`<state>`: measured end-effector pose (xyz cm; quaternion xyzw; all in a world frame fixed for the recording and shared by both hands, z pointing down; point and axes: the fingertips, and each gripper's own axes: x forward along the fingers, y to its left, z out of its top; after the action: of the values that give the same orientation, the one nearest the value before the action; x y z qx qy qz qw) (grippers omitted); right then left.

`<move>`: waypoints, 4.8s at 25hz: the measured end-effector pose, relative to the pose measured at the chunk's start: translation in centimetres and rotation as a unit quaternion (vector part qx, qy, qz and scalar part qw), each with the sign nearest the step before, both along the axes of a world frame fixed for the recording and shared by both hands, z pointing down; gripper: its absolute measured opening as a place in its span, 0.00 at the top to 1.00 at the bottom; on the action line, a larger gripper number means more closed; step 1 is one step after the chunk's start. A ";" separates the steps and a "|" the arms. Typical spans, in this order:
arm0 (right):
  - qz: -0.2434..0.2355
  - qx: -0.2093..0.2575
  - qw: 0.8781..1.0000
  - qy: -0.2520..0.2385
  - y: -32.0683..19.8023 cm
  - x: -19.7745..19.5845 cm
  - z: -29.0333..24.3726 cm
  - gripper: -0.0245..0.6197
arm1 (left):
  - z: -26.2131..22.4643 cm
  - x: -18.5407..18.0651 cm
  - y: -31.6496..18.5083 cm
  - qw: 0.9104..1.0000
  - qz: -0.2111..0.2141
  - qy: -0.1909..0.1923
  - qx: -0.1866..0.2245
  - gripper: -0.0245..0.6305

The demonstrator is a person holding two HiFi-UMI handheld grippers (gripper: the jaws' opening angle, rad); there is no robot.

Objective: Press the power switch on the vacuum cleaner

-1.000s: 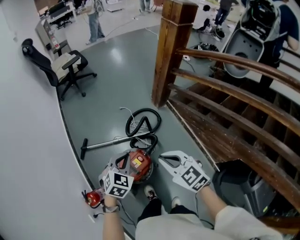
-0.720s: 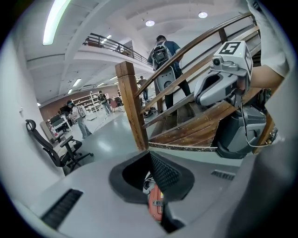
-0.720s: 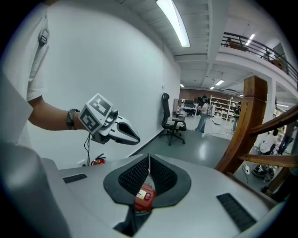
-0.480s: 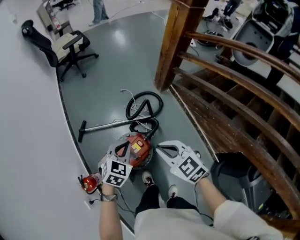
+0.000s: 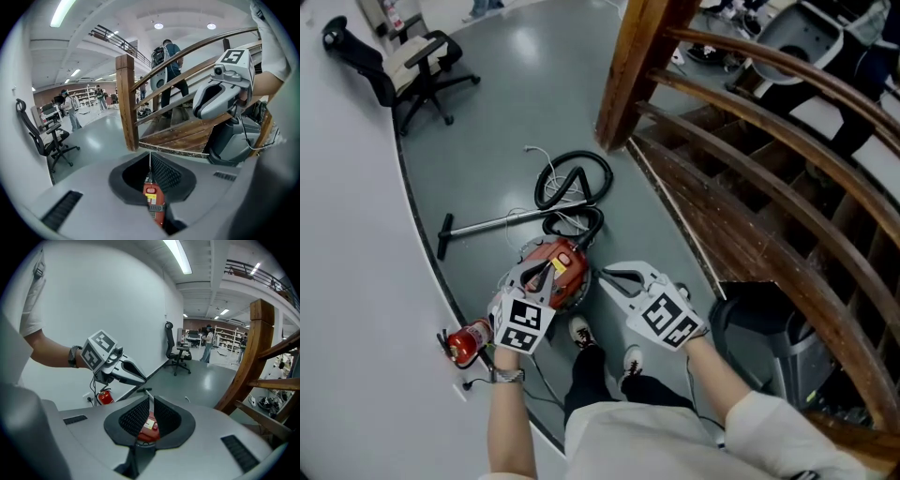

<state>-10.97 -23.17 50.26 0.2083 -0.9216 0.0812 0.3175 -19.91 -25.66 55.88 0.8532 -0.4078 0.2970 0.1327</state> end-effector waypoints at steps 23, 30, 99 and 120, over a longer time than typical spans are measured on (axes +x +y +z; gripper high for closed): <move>0.064 -0.070 0.995 0.011 -1.4 1.2 10.2 0.91 | 12.8 1.6 1.7 0.992 0.049 -0.015 -0.115 0.84; 0.074 -0.091 0.993 0.019 -1.4 1.6 12.9 0.91 | 16.1 2.0 1.1 0.990 0.062 -0.015 -0.129 0.82; 0.132 -0.285 0.949 0.042 -5.7 -3.3 41.1 0.78 | 30.5 0.4 0.5 0.975 0.017 0.001 -0.222 0.95; 0.173 -0.338 0.925 0.027 -5.8 -4.0 44.0 0.76 | 31.1 0.4 1.2 0.972 0.016 0.001 -0.236 0.96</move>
<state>-14.98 -28.93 94.28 0.2464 -0.7802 0.4362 0.3745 -19.53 -24.43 87.00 0.8044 -0.3128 0.3861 0.3257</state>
